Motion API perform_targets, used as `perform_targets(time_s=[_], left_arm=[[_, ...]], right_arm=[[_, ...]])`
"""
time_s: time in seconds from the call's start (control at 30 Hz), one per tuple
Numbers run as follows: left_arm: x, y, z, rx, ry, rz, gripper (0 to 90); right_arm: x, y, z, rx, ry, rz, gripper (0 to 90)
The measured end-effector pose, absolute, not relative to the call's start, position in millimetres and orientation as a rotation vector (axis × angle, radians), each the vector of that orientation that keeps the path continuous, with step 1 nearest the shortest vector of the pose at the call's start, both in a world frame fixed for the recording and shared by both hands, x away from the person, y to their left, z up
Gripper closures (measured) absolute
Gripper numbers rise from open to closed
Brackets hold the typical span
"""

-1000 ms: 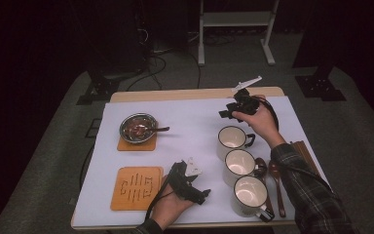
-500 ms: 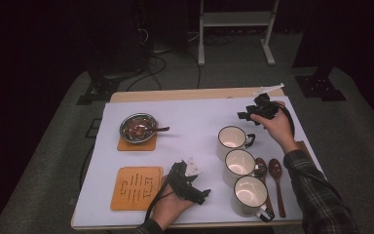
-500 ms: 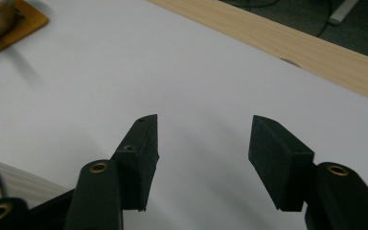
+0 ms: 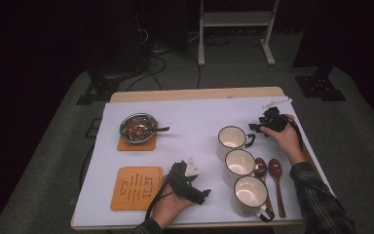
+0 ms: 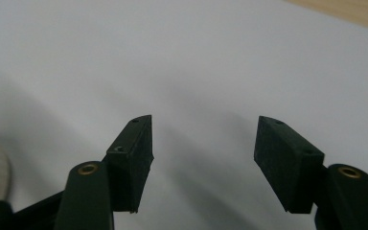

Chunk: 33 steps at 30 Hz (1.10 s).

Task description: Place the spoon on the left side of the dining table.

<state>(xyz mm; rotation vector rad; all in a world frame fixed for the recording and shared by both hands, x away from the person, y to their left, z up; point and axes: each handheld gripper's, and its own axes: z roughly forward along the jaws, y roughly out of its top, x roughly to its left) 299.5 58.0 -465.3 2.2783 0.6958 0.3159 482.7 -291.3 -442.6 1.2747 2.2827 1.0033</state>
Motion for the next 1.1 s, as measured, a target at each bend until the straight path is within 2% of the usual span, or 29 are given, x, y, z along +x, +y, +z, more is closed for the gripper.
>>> perform_targets(time_s=[0.27, 0.47, 0.67, 0.73, 1.1], left_arm=[[299.9, 58.2, -464.7, 2.283, 0.695, 0.314, 0.0], [302.6, 58.9, -461.8, 2.260, 0.730, 0.295, 0.0], [305.4, 63.9, -449.9, 2.244, 0.748, 0.307, 0.0], [305.4, 64.6, -447.5, 2.256, 0.745, 0.318, 4.1], [312.7, 70.0, -433.3, 2.263, 0.763, 0.336, 6.1]], right_arm=[[474.3, -304.9, -459.4, 1.283, 2.231, 0.983, 35.2], [471.8, -306.3, -463.1, 1.275, 2.192, 0.990, 28.5], [472.6, -307.2, -463.9, 1.284, 2.191, 0.997, 27.9], [472.4, -307.1, -464.0, 1.282, 2.191, 0.995, 28.0], [472.2, -307.0, -464.3, 1.283, 2.189, 0.998, 28.0]])
